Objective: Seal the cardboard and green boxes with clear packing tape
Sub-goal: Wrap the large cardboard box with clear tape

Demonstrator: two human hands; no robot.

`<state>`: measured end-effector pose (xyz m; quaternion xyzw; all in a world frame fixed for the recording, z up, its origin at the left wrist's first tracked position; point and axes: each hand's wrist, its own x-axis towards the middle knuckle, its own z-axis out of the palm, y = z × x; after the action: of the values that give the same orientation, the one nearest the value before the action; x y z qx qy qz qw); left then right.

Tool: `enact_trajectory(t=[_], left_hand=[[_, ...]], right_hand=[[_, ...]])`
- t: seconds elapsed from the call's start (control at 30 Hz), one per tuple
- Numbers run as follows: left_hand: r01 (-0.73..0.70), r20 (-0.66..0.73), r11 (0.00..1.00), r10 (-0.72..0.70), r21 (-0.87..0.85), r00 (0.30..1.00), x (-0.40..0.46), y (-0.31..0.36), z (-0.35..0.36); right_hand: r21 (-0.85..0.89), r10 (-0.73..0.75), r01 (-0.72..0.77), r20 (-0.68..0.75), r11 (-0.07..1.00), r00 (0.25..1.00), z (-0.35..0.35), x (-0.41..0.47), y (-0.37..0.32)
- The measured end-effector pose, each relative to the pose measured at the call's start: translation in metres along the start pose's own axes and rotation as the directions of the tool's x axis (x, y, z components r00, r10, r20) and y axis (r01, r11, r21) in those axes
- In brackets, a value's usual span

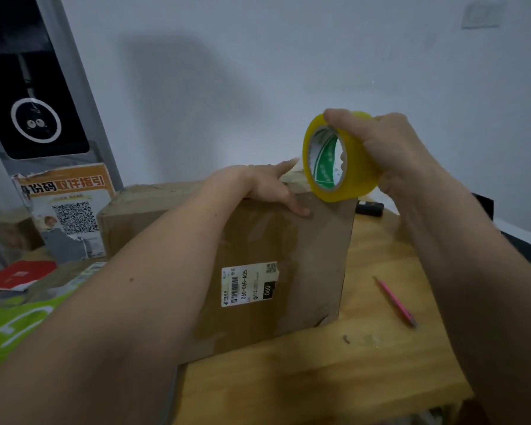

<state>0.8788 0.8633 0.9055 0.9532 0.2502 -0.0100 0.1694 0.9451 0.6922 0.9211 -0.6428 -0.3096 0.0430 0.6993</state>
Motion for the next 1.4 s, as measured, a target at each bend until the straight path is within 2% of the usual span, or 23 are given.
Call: enact_trajectory(t=[0.1,0.2,0.37,0.47,0.57,0.67,0.73,0.83,0.93,1.13,1.23,1.4], left_hand=[[-0.043,-0.004,0.999,0.043,-0.033,0.999,0.005,-0.003,0.000],[-0.026,-0.036,0.999,0.027,0.030,0.999,0.007,-0.003,-0.003],[-0.013,-0.019,0.999,0.014,0.050,1.000,0.010,-0.005,-0.005],[-0.052,0.006,0.997,0.052,0.058,0.999,0.008,-0.003,-0.002],[-0.124,0.097,0.990,0.117,0.063,0.988,0.003,0.005,-0.002],[-0.115,0.130,0.989,0.127,-0.097,0.983,-0.004,0.013,-0.006],[-0.158,0.080,0.981,0.168,-0.114,0.983,-0.004,0.019,0.001],[-0.248,0.070,0.969,0.246,0.016,0.967,0.009,0.027,0.016],[-0.162,-0.022,0.965,0.170,0.205,0.985,0.022,0.030,0.017],[-0.090,-0.167,0.936,0.155,0.341,0.974,0.017,0.030,0.022],[-0.074,-0.250,0.899,0.198,0.431,0.948,0.015,0.029,0.025],[-0.018,-0.429,0.825,0.312,0.565,0.848,0.006,0.030,0.034]], right_hand=[[-0.124,0.041,-0.037,0.029,0.992,0.999,-0.008,-0.006,0.003],[-0.261,0.090,-0.063,0.091,0.963,0.992,-0.015,-0.022,0.021],[-0.101,0.152,-0.143,0.094,0.985,0.984,-0.012,-0.048,0.056],[-0.060,0.091,-0.087,0.075,0.994,0.993,-0.006,-0.057,0.069],[-0.036,0.058,-0.056,0.079,0.998,0.995,-0.007,-0.056,0.072],[-0.019,0.045,-0.044,0.113,0.999,0.993,-0.008,-0.051,0.074],[-0.001,0.044,-0.044,0.126,0.999,0.991,-0.007,-0.049,0.075],[0.023,0.046,-0.049,0.121,0.999,0.992,-0.005,-0.046,0.079],[0.072,0.029,-0.036,0.096,0.997,0.995,-0.004,-0.054,0.090],[0.012,-0.035,0.034,0.064,0.999,0.997,-0.007,-0.078,0.127],[-0.088,0.017,-0.010,0.076,0.996,0.997,-0.007,-0.083,0.146],[-0.140,0.100,-0.082,0.130,0.987,0.986,-0.004,-0.084,0.154]])
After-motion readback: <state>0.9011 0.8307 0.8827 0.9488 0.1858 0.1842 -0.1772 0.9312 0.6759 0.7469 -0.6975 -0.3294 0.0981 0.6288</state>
